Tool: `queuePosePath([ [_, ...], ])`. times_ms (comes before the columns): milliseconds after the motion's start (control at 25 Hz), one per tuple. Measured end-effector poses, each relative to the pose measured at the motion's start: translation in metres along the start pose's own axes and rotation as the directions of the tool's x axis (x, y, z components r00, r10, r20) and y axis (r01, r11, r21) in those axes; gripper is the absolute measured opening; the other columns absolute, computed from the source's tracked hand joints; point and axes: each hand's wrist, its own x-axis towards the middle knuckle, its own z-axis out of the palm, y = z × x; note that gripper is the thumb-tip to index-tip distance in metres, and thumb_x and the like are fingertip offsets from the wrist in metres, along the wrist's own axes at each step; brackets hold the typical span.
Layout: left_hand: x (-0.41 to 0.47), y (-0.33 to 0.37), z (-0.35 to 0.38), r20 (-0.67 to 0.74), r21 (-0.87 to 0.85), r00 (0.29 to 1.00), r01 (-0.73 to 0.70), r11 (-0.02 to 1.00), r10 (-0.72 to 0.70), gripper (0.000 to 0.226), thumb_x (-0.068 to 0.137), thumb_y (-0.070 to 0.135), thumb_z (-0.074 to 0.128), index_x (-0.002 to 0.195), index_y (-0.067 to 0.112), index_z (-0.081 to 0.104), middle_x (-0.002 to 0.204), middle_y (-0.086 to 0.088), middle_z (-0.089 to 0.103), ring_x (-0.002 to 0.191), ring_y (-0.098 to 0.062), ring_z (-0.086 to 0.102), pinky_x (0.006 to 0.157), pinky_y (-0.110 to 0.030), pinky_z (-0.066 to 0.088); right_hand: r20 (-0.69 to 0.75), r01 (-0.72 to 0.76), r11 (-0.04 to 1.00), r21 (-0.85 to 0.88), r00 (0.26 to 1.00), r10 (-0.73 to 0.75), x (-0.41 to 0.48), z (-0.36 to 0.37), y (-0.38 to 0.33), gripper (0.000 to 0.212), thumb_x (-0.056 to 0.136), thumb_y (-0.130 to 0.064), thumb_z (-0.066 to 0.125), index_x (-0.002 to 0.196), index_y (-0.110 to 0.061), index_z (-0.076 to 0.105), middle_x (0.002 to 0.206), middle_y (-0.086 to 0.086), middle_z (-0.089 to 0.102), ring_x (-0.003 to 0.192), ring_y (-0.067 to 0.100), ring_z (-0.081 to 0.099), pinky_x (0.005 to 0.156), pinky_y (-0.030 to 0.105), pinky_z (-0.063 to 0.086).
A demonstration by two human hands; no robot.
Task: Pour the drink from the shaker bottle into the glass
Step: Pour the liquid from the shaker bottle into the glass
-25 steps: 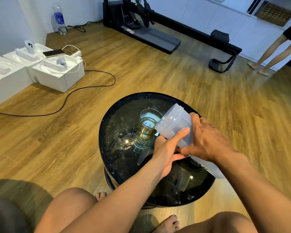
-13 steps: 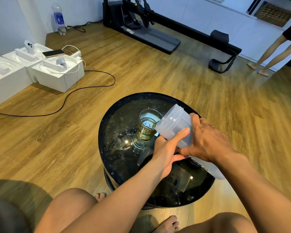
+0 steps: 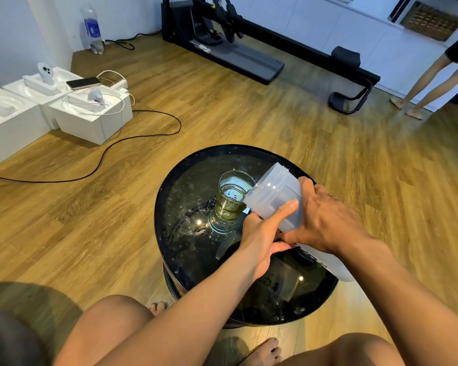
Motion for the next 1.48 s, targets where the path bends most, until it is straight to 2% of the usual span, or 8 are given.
queuePosePath([
  [240, -0.0009, 0.0021, 0.0008, -0.002, -0.003, 1.000, 0.003, 1.000, -0.003, 0.053, 0.081, 0.027, 0.082, 0.128, 0.018, 0.061, 0.116, -0.012, 0.076, 0.108, -0.032, 0.073, 0.081, -0.050, 0.062, 0.002, -0.001, 1.000, -0.001, 1.000, 0.001, 0.0006, 0.0005, 0.0008, 0.102, 0.056, -0.056, 0.080, 0.131, -0.021, 0.020, 0.104, 0.002, 0.038, 0.099, 0.030, 0.052, 0.073, 0.040, 0.046],
  [400, -0.0009, 0.0034, 0.0014, 0.000, -0.004, 1.000, -0.010, 1.000, 0.010, 0.053, 0.081, 0.027, 0.082, 0.129, 0.020, 0.061, 0.119, -0.011, 0.075, 0.110, -0.032, 0.072, 0.077, -0.047, 0.063, -0.003, -0.001, 1.000, -0.003, 1.000, 0.001, 0.0025, 0.0000, -0.0001, 0.103, 0.055, -0.056, 0.080, 0.132, -0.021, 0.020, 0.113, 0.006, 0.045, 0.102, 0.032, 0.053, 0.076, 0.042, 0.048],
  [520, -0.0003, 0.0044, 0.0016, -0.002, -0.005, 1.000, -0.013, 1.000, 0.013, 0.053, 0.081, 0.028, 0.082, 0.129, 0.020, 0.061, 0.118, -0.011, 0.075, 0.110, -0.032, 0.072, 0.080, -0.050, 0.063, 0.004, 0.001, 1.000, -0.012, 1.000, -0.001, 0.0036, -0.0013, -0.0006, 0.106, 0.056, -0.054, 0.081, 0.134, -0.021, 0.019, 0.115, 0.006, 0.045, 0.104, 0.032, 0.053, 0.074, 0.040, 0.045],
  [760, 0.0002, 0.0051, 0.0009, -0.002, -0.017, 1.000, -0.011, 1.000, 0.011, 0.054, 0.081, 0.027, 0.082, 0.130, 0.020, 0.061, 0.118, -0.012, 0.075, 0.109, -0.033, 0.072, 0.081, -0.052, 0.062, 0.012, 0.010, 1.000, -0.007, 1.000, -0.010, 0.0044, -0.0032, -0.0024, 0.103, 0.056, -0.057, 0.080, 0.132, -0.021, 0.020, 0.115, 0.006, 0.045, 0.104, 0.032, 0.053, 0.080, 0.044, 0.050],
  [920, 0.0002, 0.0049, 0.0013, 0.000, -0.018, 1.000, -0.008, 1.000, 0.008, 0.049, 0.082, 0.027, 0.082, 0.127, 0.021, 0.063, 0.118, -0.012, 0.076, 0.110, -0.034, 0.072, 0.084, -0.053, 0.061, 0.019, 0.000, 1.000, -0.014, 1.000, 0.000, 0.0038, -0.0032, -0.0025, 0.102, 0.057, -0.057, 0.079, 0.132, -0.021, 0.021, 0.116, 0.007, 0.045, 0.105, 0.033, 0.053, 0.075, 0.041, 0.046],
  [1480, 0.0017, 0.0031, 0.0006, -0.005, -0.023, 1.000, -0.013, 1.000, 0.013, 0.058, 0.078, 0.030, 0.085, 0.130, 0.022, 0.061, 0.119, -0.010, 0.075, 0.111, -0.033, 0.071, 0.086, -0.056, 0.060, 0.027, -0.002, 1.000, -0.024, 1.000, 0.002, 0.0038, -0.0036, -0.0030, 0.106, 0.057, -0.059, 0.080, 0.134, -0.021, 0.018, 0.119, 0.008, 0.046, 0.107, 0.033, 0.052, 0.078, 0.043, 0.047],
])
